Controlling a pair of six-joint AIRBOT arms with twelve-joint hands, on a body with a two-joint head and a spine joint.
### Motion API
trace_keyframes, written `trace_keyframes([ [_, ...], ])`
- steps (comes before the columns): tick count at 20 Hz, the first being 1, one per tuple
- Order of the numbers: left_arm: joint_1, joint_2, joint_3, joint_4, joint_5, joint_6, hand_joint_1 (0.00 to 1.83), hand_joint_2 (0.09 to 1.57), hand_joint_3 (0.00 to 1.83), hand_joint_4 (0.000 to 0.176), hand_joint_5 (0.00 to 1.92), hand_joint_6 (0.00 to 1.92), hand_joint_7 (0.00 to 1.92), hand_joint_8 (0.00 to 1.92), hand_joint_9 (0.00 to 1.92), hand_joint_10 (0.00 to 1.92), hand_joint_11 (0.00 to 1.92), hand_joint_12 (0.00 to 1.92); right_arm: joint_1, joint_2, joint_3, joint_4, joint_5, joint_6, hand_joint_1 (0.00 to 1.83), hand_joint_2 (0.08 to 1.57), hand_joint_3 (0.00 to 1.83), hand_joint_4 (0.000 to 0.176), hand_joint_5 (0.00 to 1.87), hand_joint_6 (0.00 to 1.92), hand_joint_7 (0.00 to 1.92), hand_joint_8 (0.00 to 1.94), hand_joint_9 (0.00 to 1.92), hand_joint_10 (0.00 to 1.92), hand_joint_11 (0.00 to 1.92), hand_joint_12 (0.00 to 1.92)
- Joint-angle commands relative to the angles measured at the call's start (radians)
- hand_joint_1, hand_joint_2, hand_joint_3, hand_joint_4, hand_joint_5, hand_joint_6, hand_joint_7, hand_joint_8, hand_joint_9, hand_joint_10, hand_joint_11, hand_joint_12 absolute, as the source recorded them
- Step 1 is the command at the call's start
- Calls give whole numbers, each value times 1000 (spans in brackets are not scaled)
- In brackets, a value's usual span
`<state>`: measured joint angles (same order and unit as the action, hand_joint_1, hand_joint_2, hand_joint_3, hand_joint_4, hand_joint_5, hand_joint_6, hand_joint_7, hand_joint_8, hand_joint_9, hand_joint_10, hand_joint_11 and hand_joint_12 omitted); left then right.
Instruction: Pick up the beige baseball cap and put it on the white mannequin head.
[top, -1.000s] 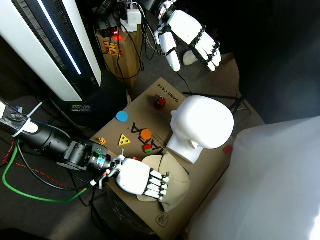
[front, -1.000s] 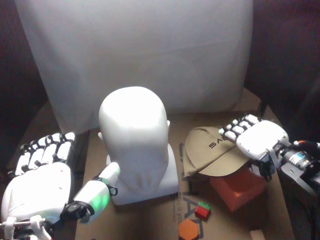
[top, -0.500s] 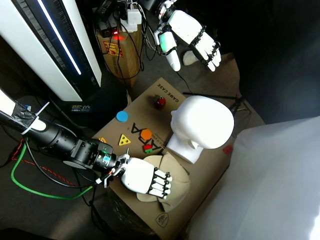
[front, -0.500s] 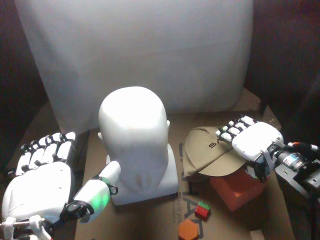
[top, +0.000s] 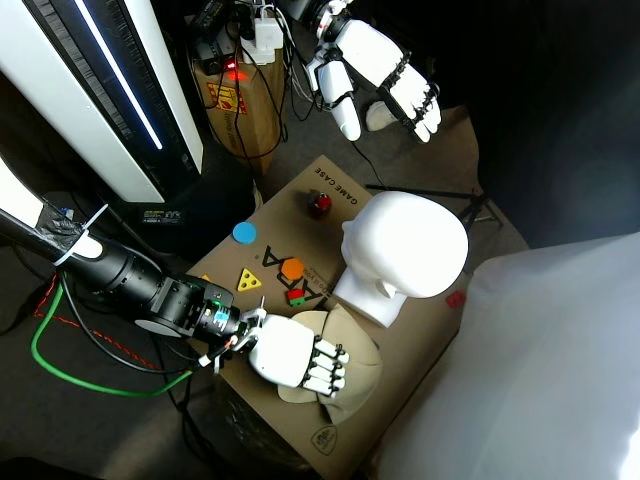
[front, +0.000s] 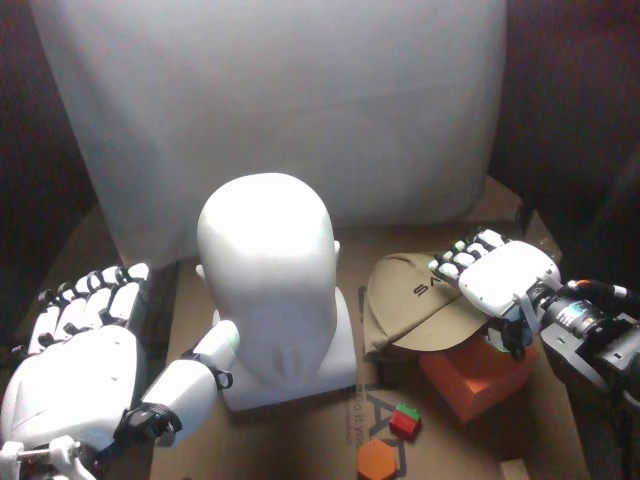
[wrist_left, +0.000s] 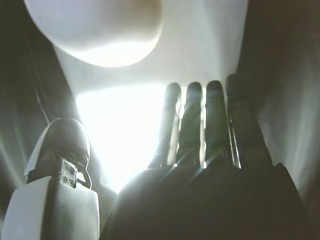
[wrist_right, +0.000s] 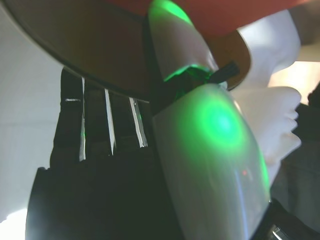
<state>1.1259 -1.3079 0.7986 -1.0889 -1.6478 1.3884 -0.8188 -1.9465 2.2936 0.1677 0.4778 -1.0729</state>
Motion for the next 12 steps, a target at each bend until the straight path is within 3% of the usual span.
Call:
trace_keyframes([
  [1,-5,-1,4,72,-108,-8,0,1139,1,0,159,1,116,2,76,1,0,343,8,4,6,6,100,0,1171,1138,1,0,220,2,270,3,218,8,0,756],
  [9,-9,-2,3,74,-108,-12,0,1135,0,0,155,1,121,3,87,3,0,399,11,4,21,-11,114,24,1162,1148,2,0,254,8,321,10,265,14,0,827],
  [11,-8,-2,3,74,-108,-12,0,1137,0,0,144,1,114,0,80,1,0,378,14,1,30,-12,114,29,1165,1154,2,0,407,40,518,37,419,51,0,1147],
  [12,-8,-2,3,74,-108,-21,0,1138,1,0,146,2,113,0,81,2,0,373,15,0,33,-12,114,29,1175,1161,2,0,523,41,652,33,558,72,92,1269],
])
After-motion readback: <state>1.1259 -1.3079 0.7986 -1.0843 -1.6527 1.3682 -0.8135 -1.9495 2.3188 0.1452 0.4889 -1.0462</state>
